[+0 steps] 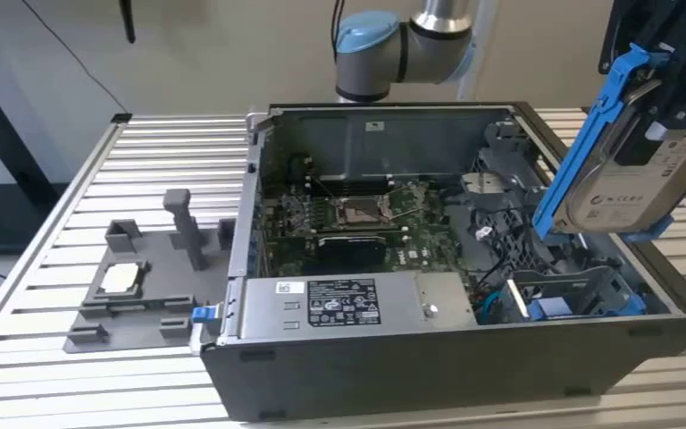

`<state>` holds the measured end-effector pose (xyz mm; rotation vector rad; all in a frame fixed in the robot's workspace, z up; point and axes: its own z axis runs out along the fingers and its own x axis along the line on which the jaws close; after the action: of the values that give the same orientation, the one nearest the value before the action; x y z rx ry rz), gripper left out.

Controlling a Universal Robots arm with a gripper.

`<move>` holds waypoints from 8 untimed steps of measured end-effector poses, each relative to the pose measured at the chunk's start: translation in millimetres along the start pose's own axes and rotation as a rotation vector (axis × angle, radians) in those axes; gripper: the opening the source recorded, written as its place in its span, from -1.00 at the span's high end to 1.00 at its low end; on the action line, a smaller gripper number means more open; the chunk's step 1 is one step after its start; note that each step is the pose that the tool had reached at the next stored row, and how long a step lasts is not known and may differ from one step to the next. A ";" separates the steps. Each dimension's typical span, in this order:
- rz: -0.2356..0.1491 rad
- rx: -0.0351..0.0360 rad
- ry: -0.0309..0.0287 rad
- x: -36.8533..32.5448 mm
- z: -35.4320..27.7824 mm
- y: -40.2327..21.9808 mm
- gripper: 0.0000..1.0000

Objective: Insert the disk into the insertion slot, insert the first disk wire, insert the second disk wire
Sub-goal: 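Insert the disk into the insertion slot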

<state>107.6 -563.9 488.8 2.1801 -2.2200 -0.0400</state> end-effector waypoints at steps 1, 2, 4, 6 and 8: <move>0.000 0.0000 -0.0001 0.0 0.4 0.0 0.35; 0.000 0.0000 -0.0001 0.0 1.0 0.0 0.35; 0.000 0.0000 0.0000 0.0 2.5 -0.1 0.35; 0.000 0.0002 0.0001 0.0 4.8 -0.2 0.35; 0.000 0.0002 0.0001 0.0 7.5 -0.3 0.35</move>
<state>107.6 -563.9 481.2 2.1800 -2.2201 -0.0396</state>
